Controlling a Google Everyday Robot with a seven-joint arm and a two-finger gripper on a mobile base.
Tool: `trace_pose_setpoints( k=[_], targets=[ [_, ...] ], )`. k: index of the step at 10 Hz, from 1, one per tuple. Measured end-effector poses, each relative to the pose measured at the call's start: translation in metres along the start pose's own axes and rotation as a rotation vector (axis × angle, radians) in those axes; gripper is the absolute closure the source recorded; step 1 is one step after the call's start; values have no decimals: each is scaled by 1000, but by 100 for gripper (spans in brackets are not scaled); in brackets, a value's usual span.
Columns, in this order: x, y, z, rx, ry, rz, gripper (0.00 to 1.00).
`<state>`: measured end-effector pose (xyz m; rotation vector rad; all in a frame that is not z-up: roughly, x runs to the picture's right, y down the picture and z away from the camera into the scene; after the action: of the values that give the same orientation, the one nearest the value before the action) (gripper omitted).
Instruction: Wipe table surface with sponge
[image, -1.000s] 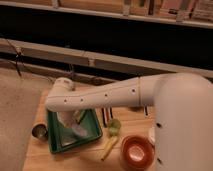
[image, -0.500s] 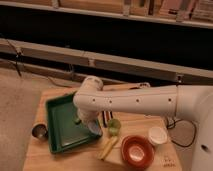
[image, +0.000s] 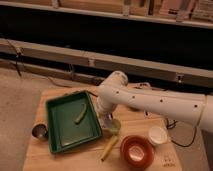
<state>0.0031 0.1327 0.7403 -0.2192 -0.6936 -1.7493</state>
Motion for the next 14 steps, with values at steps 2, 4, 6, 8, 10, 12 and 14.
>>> trace_pose_setpoints(
  k=[2, 4, 6, 8, 10, 12, 14],
  targets=[
    [2, 16, 0, 29, -45, -26, 98],
    [3, 20, 2, 46, -75, -52, 98],
    [-10, 22, -5, 37, -95, -143, 98],
    [-31, 36, -12, 23, -106, -184, 98],
    [-53, 46, -18, -18, -127, -194, 98],
    [-61, 46, -19, -84, -167, -218, 98],
    [-71, 52, -16, -123, -197, -232, 98]
  ],
)
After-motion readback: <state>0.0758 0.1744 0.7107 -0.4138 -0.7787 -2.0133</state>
